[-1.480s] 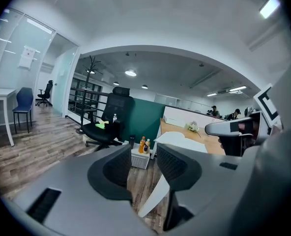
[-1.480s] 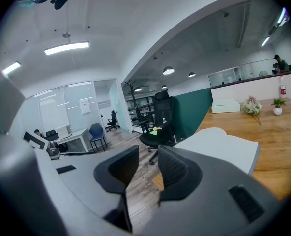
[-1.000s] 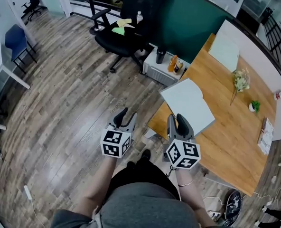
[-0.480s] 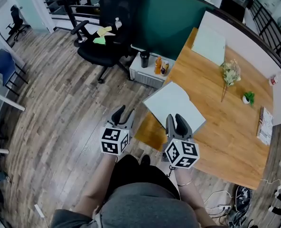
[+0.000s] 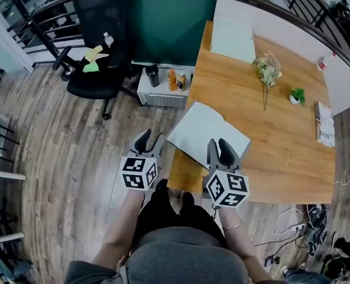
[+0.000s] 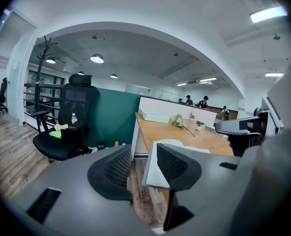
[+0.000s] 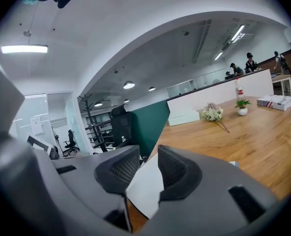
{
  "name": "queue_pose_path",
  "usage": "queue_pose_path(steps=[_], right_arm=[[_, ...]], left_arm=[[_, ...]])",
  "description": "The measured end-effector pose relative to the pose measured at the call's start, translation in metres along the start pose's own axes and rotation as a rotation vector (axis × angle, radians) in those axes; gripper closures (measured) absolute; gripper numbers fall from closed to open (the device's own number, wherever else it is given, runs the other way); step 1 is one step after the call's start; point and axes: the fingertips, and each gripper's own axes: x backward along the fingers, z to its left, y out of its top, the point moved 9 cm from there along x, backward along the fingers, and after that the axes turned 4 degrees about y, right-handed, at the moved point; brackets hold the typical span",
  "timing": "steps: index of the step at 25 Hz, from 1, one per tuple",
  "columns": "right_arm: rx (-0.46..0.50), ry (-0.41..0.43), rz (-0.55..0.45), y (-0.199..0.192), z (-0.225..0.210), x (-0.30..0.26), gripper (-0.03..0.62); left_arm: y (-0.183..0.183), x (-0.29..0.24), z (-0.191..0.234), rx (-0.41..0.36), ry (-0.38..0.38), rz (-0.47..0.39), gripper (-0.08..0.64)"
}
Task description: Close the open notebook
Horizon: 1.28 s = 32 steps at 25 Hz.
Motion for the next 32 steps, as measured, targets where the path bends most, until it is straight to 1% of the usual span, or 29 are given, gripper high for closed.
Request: queue_pose_path(steps=[4, 8, 12, 15, 20, 26, 32], right_arm=[[-0.025, -0.085, -0.015, -0.003, 0.005, -0.007, 0.483], [-0.049, -0.169, -0.020, -0.007, 0.010, -0.012, 0.483], [-0.065, -0.257, -0.036, -0.009, 0.011, -0.010, 0.482], [-0.084, -0.326, -0.039, -0.014, 0.011, -0.004, 0.482], [-0.115, -0.427, -0.035, -0.022, 0.013, 0.010, 0.482], [-0.149, -0.514, -0.033, -0.031, 0.014, 0.024, 0.482], [-0.178, -0.554, -0.028, -0.039, 0.013, 0.029, 0.483]], left_arm=[[0.005, -0.028, 0.012, -0.008, -0.088, 0.034, 0.405], [0.009, -0.055, 0.018, -0.050, -0.166, 0.071, 0.405], [0.010, -0.078, 0.019, -0.076, -0.249, 0.104, 0.405], [0.011, -0.093, 0.018, -0.070, -0.317, 0.127, 0.405], [0.004, -0.114, 0.013, -0.049, -0.409, 0.209, 0.405], [-0.012, -0.134, 0.008, -0.026, -0.469, 0.319, 0.405], [-0.025, -0.147, 0.007, 0.003, -0.498, 0.403, 0.405]])
